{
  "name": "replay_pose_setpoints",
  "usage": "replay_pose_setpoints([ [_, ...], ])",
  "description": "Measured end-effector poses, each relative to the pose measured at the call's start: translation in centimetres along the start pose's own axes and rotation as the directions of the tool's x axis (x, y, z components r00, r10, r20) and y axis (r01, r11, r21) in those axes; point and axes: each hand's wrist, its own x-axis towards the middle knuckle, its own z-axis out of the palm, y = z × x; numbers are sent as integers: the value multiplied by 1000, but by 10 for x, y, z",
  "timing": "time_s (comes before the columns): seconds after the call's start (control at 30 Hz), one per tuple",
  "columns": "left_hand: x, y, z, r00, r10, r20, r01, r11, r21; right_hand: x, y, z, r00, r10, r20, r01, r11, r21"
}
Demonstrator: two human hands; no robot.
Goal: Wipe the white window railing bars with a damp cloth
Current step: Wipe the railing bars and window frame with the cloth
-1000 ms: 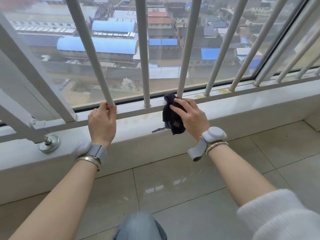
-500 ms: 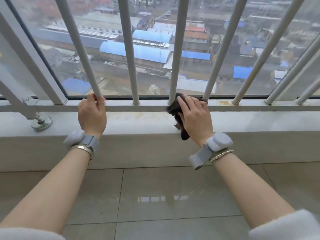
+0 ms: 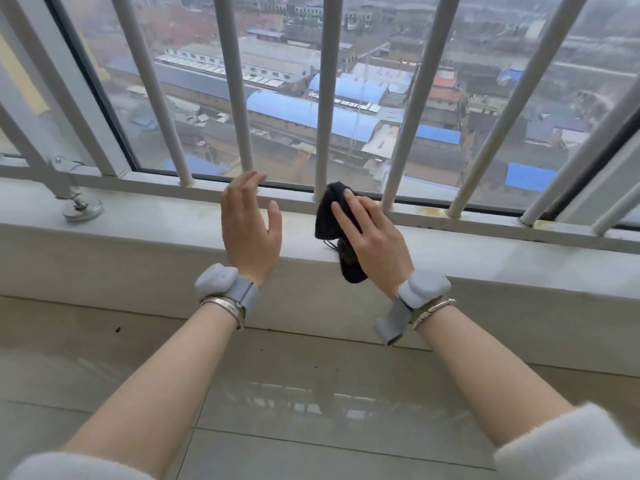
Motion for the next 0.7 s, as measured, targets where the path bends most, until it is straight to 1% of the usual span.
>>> replay_pose_setpoints([
  [0.07,-1,20,4,997,69,19,-68,997,-37,-11,13,-4,999,-42,23,43,999,-12],
  [0.1,-3,30,7,996,80,43,-77,995,-65,-19,24,-7,998,-55,23,55,998,-15],
  [0.17,-6,50,17,991,72,116,-58,991,-120,-34,45,-17,998,-56,5,56,998,-1],
  [0.23,-11,58,25,982,51,183,-25,989,-146,-42,55,-20,999,-21,-37,21,1000,18],
  [0.3,-18,63,35,974,71,217,-37,987,-156,-50,63,-21,990,95,-107,-89,994,59],
  [0.33,-20,65,39,966,96,239,-57,985,-164,-52,64,-22,975,186,-125,-175,980,93],
  [0.4,-21,71,47,942,145,303,-92,979,-181,-46,60,-25,922,374,-100,-357,922,150],
  [0.47,-18,76,58,912,175,370,-115,977,-179,-30,47,-24,879,476,-36,-466,871,155],
  [0.53,-11,76,65,886,164,433,-123,985,-120,-12,34,-21,873,485,42,-484,856,180],
  [0.57,-7,77,70,874,171,455,-142,985,-99,-10,34,-20,878,476,59,-478,863,164],
  [0.63,-4,74,71,865,186,467,-179,982,-60,-18,45,-22,913,404,60,-408,908,94],
  [0.7,-4,74,73,860,184,477,-170,983,-73,-38,62,-30,934,353,64,-352,936,-18],
])
